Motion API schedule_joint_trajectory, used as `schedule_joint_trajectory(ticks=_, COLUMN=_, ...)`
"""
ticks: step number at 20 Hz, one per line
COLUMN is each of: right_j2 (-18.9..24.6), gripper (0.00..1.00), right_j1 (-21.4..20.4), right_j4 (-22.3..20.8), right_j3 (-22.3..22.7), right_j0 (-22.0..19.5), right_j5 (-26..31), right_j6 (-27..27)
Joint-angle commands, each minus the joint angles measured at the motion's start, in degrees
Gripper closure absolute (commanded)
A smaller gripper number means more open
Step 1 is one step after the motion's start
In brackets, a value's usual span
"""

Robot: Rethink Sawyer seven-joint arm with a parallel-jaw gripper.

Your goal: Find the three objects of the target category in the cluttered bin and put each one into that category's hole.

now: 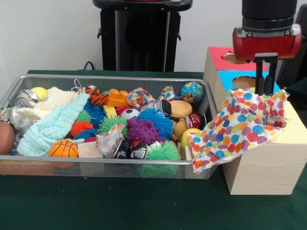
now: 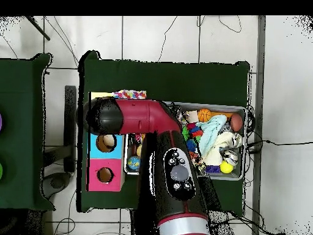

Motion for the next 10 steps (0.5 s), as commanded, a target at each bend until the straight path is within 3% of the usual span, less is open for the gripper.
schedule_joint_trajectory(ticks=1, right_j2=5.5, gripper=1.00, right_j1=3.2, right_j4=-2.2, right_j3=-1.4, right_j0=-2.4, right_j5=4.0, right_j6=-4.3)
schedule_joint_trajectory(ticks=10, right_j2=6.9, gripper=1.00, right_j1=3.6, right_j4=-2.6, right_j3=-1.1, right_j0=-3.4, right_j5=3.2, right_j6=-4.6)
